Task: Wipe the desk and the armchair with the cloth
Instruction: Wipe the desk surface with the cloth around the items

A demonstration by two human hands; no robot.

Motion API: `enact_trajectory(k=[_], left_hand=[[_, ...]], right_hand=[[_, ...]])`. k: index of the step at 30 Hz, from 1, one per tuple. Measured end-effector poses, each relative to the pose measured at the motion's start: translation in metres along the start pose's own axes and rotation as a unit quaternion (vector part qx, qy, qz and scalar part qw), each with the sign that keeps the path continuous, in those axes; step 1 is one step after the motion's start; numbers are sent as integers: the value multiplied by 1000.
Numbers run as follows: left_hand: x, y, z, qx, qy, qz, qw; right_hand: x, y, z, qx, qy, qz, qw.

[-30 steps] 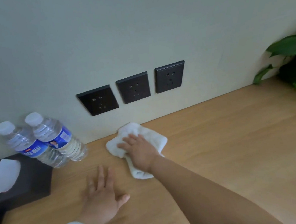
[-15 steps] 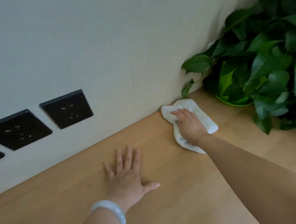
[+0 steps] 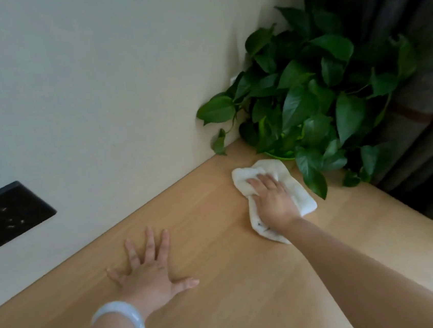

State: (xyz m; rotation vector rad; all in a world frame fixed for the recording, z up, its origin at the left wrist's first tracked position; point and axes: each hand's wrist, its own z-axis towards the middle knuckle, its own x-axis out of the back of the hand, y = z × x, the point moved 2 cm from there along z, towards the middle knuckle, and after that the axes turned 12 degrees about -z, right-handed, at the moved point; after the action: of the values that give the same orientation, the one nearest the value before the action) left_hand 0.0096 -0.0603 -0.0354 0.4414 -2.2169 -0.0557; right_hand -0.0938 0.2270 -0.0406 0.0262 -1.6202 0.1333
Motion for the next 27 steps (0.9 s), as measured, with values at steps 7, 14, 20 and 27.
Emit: enact_trajectory(k=[7, 14, 20, 27], left_hand=[[-10, 8, -2, -15, 31, -13, 999], [-64, 76, -34, -95, 12, 33, 995], [-63, 80, -47, -95, 16, 38, 995], [-64, 85, -53, -61, -19, 79, 995]], right_hand=[[18, 171, -92, -146, 7, -3, 989], [12, 133, -175, -256, 38, 44, 965], [-16, -23, -277, 26, 24, 27, 999], [7, 171, -232, -116, 34, 44, 992]])
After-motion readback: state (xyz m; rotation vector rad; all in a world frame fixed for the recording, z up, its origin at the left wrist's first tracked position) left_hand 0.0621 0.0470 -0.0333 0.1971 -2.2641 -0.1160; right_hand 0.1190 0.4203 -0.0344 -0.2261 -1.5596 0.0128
